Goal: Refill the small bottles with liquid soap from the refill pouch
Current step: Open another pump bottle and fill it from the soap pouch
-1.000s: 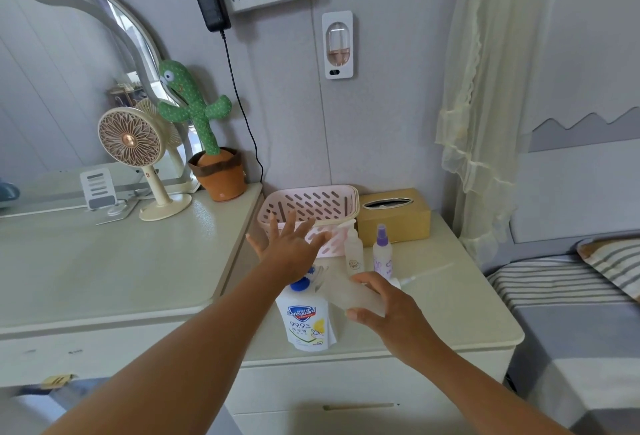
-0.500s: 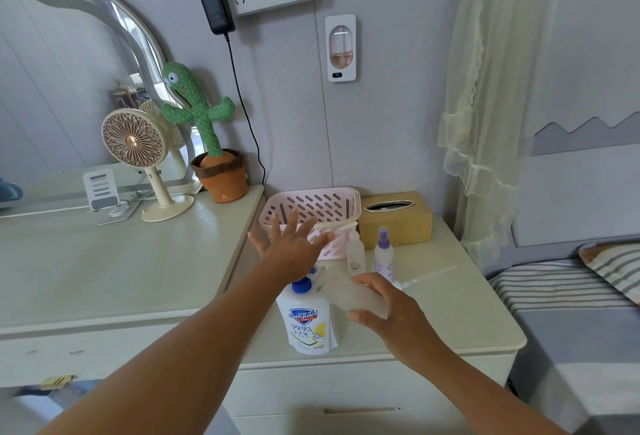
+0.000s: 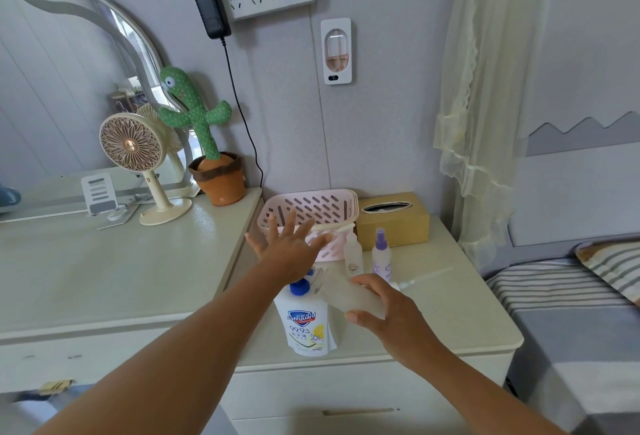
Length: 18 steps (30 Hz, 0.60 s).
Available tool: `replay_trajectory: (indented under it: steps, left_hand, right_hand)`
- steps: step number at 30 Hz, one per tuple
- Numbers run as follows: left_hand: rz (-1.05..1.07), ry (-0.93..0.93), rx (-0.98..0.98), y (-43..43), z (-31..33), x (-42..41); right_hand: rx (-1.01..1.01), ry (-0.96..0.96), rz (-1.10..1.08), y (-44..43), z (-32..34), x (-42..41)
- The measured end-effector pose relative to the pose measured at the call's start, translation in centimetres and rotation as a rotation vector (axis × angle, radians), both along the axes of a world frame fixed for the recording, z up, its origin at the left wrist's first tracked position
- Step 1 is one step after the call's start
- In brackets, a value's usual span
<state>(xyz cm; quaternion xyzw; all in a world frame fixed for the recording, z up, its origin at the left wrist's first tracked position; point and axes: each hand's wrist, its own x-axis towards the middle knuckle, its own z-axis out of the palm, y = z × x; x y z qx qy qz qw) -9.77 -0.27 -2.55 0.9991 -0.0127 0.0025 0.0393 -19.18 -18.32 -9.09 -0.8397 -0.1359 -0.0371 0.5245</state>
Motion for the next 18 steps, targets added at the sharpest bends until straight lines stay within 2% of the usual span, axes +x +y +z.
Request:
replay_trajectory:
  steps: [7,18]
  left_hand:
    - [0.024,0.008,-0.081,0.1,-1.3,-0.4]
    - [-0.010,-0.011,-0.022,0.2,-0.1,-0.2]
  right_hand:
    - [-0.025,0.018,0.007,0.2,-0.4,-0.2]
    - [-0.050,-0.006,0.001,-0.1,0.5,0.0]
